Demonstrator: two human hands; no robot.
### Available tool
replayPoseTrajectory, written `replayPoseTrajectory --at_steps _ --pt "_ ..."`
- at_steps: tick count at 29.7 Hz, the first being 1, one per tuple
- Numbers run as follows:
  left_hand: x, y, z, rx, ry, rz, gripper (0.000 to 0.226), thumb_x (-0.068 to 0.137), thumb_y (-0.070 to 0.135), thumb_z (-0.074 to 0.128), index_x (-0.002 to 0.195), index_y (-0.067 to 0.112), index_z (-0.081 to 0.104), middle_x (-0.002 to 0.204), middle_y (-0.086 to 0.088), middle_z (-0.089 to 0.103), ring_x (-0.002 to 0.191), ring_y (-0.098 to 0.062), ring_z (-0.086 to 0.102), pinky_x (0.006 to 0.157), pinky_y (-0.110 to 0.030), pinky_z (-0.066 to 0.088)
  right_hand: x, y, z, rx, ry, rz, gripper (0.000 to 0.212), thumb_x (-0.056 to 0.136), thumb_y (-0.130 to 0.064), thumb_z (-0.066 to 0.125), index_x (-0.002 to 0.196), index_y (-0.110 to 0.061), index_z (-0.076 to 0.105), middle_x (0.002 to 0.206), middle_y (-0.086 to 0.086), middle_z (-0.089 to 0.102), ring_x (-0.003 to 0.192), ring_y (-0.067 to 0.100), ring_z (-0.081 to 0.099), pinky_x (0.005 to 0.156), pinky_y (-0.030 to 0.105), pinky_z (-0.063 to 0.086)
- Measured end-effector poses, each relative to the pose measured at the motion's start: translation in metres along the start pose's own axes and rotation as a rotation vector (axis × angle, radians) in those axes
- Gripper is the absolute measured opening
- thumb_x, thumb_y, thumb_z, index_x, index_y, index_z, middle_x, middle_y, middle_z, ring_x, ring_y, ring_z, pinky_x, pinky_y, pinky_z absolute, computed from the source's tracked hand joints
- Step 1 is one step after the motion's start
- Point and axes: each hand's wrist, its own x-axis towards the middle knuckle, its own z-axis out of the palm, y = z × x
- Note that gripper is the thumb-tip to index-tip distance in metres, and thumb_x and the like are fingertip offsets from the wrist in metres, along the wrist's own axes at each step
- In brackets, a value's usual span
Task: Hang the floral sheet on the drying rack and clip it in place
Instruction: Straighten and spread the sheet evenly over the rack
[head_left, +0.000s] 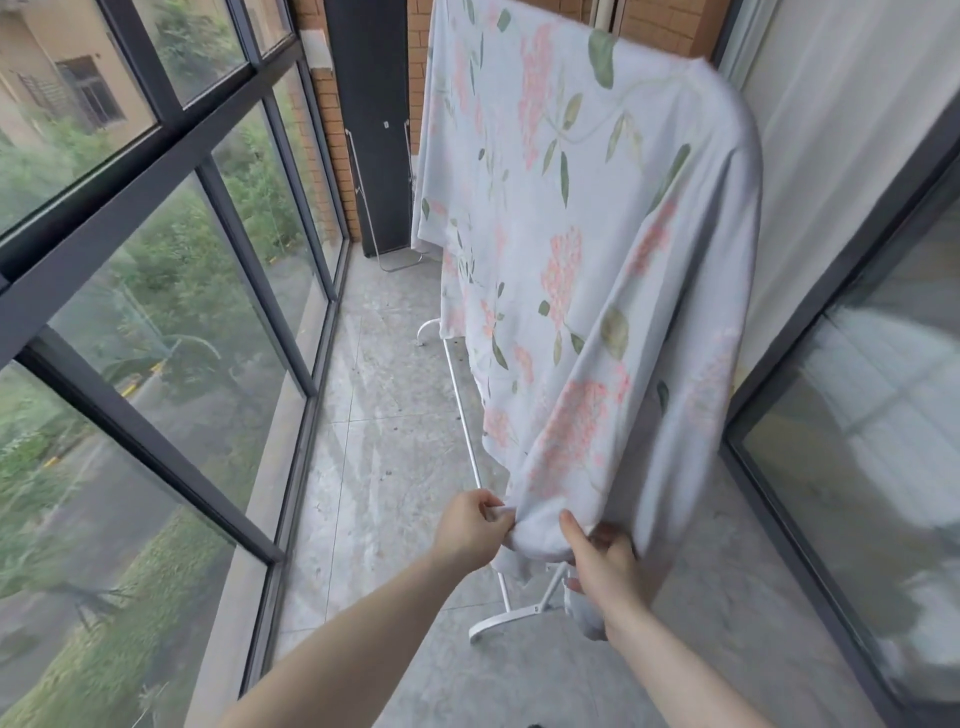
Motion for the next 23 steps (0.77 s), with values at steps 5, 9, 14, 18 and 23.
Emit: replayPoseTrajectory --at_steps 5,9,14,18,23 --pt "0.02 0.007 0.003 -0.215 -0.013 -0.124 0.021 0.084 0.029 0.078 0.088 0.013 0.064 0.082 -0.003 0.067 0.066 -0.015 0.062 0.056 -0.026 0.052 0.021 0.004 0.007 0.364 -0.18 0.265 0.024 0.088 -0.026 0.08 0.108 -0.017 0.07 0.093 -0.003 0.07 0.079 0.01 0.059 0.069 0.024 0.045" --pt "0.029 0.002 0.005 -0.494 -0.155 -0.288 0.023 0.082 0.003 0.08 0.084 0.01 0.057 0.086 -0.009 0.06 0.074 -0.018 0.065 0.06 -0.027 0.06 0.029 0.026 0.01 0.489 -0.103 0.308 0.02 0.086 -0.017 0.081 0.101 -0.02 0.068 0.08 -0.009 0.066 0.071 0.006 0.052 0.066 0.022 0.037" --pt "0.037 -0.009 0.008 -0.438 -0.304 -0.279 0.009 0.092 0.006 0.069 0.096 0.014 0.069 0.088 -0.004 0.065 0.07 -0.012 0.062 0.058 -0.019 0.052 0.034 0.045 0.02 0.496 0.173 0.182 0.033 0.08 -0.015 0.086 0.102 0.001 0.067 0.087 0.006 0.066 0.074 0.018 0.057 0.063 0.027 0.046" --pt "0.04 -0.013 -0.001 -0.236 -0.478 -0.086 0.02 0.1 0.014 0.061 0.113 0.016 0.076 0.109 -0.003 0.072 0.074 -0.009 0.068 0.061 -0.02 0.055 0.035 0.047 0.046 0.479 0.296 0.132 0.021 0.082 -0.015 0.085 0.099 -0.012 0.073 0.096 0.005 0.076 0.077 0.018 0.064 0.07 0.033 0.053" --pt "0.071 -0.045 -0.043 -0.13 -0.864 0.038 0.033 0.097 0.0 0.054 0.116 0.019 0.072 0.118 -0.002 0.072 0.087 -0.012 0.07 0.068 -0.02 0.058 0.033 0.051 0.113 0.472 0.401 0.174 0.017 0.084 -0.027 0.085 0.091 -0.019 0.072 0.084 -0.01 0.078 0.082 0.017 0.071 0.089 0.041 0.056"
